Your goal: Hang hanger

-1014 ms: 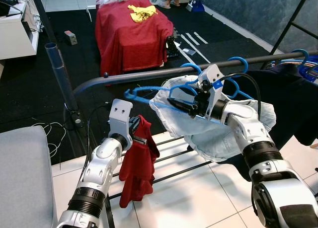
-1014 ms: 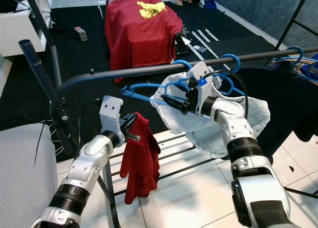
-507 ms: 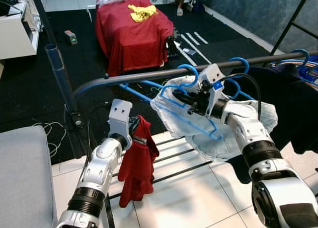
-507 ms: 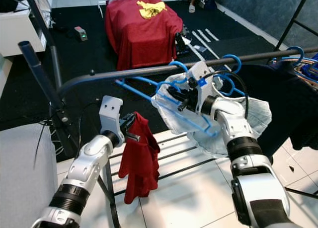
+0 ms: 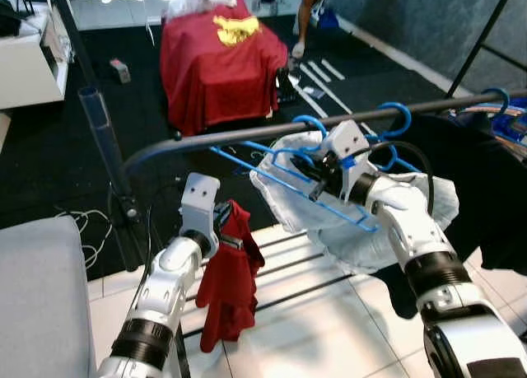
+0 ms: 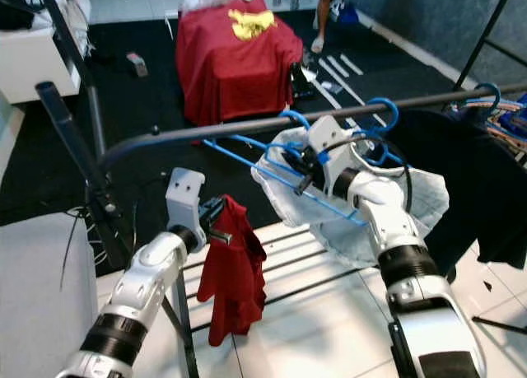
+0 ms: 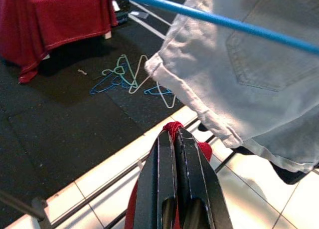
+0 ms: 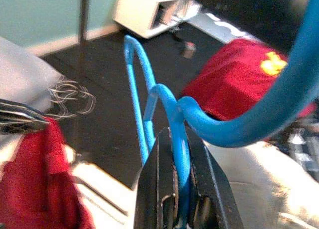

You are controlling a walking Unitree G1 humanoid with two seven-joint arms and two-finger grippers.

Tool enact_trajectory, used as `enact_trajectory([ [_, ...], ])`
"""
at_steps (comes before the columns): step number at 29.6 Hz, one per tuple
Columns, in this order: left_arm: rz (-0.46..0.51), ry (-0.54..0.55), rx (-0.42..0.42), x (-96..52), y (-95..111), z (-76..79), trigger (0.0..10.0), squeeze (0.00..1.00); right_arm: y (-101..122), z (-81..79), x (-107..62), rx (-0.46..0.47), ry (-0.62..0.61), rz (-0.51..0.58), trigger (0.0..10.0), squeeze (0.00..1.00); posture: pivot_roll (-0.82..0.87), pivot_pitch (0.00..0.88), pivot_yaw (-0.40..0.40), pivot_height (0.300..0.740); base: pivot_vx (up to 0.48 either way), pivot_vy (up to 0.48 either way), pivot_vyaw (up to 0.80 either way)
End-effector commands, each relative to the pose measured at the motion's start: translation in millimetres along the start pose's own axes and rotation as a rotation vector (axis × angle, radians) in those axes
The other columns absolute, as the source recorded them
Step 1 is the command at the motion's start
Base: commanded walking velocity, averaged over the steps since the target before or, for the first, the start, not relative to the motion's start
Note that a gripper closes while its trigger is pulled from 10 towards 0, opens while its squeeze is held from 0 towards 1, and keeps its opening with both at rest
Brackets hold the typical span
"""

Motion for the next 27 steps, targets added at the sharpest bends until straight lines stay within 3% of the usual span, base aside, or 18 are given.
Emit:
enact_trajectory([
  [1, 0.029, -0.029, 0.024, 4.5, 12, 6.1, 10.0, 0.0, -1, -7.5, -0.9, -0.078, -0.006, -0.027, 0.0, 0.0, -0.05, 0.055, -0.046, 0.74, 0.0, 0.0, 0.0],
  [4, 0.043, -0.015, 0.01, 8.9, 18, 3.2, 10.0, 0.0, 9, 0.5, -3.4, -0.159, -0.113, -0.032, 0.0, 0.0, -0.06, 0.105, -0.044, 0.74, 0.0, 0.0, 0.0],
  [9, 0.033, -0.043, -0.007, 1.8, 9, 9.9, 10.0, 0.0, 7, -13.9, -13.7, -0.266, -0.151, -0.073, 0.0, 0.0, -0.07, 0.124, -0.038, 0.74, 0.0, 0.0, 0.0],
  [13, 0.022, -0.05, -0.029, -4.9, 0, 15.6, 10.0, 0.0, -10, -25.6, -29.6, -0.325, -0.198, -0.149, 0.0, 0.0, -0.07, 0.127, -0.031, 0.74, 0.0, 0.0, 0.0],
  [21, 0.025, -0.065, -0.003, -4.6, -1, 20.6, 10.0, 0.0, -21, -28.0, -40.5, -0.3, -0.25, -0.194, 0.0, 0.0, -0.08, 0.13, -0.02, 0.74, 0.0, 0.0, 0.0],
  [23, 0.027, -0.068, 0.0, -2.8, 1, 21.1, 10.0, 0.0, -19, -19.5, -41.9, -0.289, -0.294, -0.187, 0.0, 0.0, -0.08, 0.131, -0.013, 0.74, 0.0, 0.0, 0.0],
  [24, 0.029, -0.072, 0.0, -0.7, 2, 21.7, 10.0, 0.0, -16, -6.2, -43.3, -0.235, -0.359, -0.169, 0.0, 0.0, -0.09, 0.133, -0.013, 0.74, 0.0, 0.0, 0.0],
  [25, 0.029, -0.072, 0.0, -0.7, 2, 21.7, 10.0, 0.0, -16, -6.2, -43.3, -0.235, -0.359, -0.169, 0.0, 0.0, -0.09, 0.133, -0.013, 0.74, 0.0, 0.0, 0.0],
  [26, 0.031, -0.077, 0.003, 1.1, 4, 22.2, 10.0, 0.0, -12, 7.8, -45.4, -0.166, -0.436, -0.143, 0.0, 0.0, -0.09, 0.133, -0.014, 0.74, 0.0, 0.0, 0.0],
  [27, 0.031, -0.077, 0.003, 1.1, 4, 22.2, 10.0, 0.0, -12, 7.8, -45.4, -0.166, -0.436, -0.143, 0.0, 0.0, -0.09, 0.133, -0.014, 0.74, 0.0, 0.0, 0.0],
])
Point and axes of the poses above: a point about 5 cm out from each wrist's last joint towards the gripper, its own x axis pointing out of the wrist towards the gripper, its own y axis along the axis of the wrist's last joint, z = x × y, the point moved 5 cm from there along x, pointing out of the wrist towards the gripper, and after that the axes turned 11 degrees about -x, right-handed, at the moved point
